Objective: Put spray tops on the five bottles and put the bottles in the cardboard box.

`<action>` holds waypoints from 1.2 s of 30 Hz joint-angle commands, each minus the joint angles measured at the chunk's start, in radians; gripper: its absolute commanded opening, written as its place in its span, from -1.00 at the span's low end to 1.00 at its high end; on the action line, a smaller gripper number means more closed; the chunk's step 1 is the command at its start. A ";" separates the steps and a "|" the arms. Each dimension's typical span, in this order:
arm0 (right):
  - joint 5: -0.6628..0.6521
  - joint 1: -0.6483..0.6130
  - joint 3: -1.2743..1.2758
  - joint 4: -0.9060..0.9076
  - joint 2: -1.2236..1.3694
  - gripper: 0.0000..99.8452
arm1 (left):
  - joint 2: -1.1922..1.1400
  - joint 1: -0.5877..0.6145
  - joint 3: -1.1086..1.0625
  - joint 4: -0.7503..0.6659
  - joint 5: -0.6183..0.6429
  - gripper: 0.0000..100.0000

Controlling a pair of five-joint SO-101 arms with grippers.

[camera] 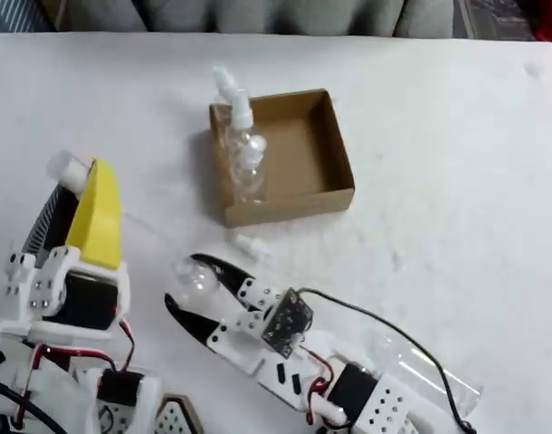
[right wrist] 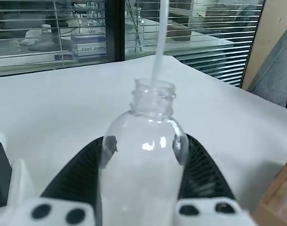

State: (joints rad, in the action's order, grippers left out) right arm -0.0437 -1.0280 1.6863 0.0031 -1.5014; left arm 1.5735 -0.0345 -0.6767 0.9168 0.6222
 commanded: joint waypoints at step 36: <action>0.003 -0.008 0.009 0.004 -0.007 -0.97 | 0.260 -0.320 -0.311 0.175 -0.183 -0.91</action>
State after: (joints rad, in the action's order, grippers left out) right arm -0.0437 -1.0280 1.6863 0.0031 -1.5014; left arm 1.8267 -0.3291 -0.9943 1.0902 0.4488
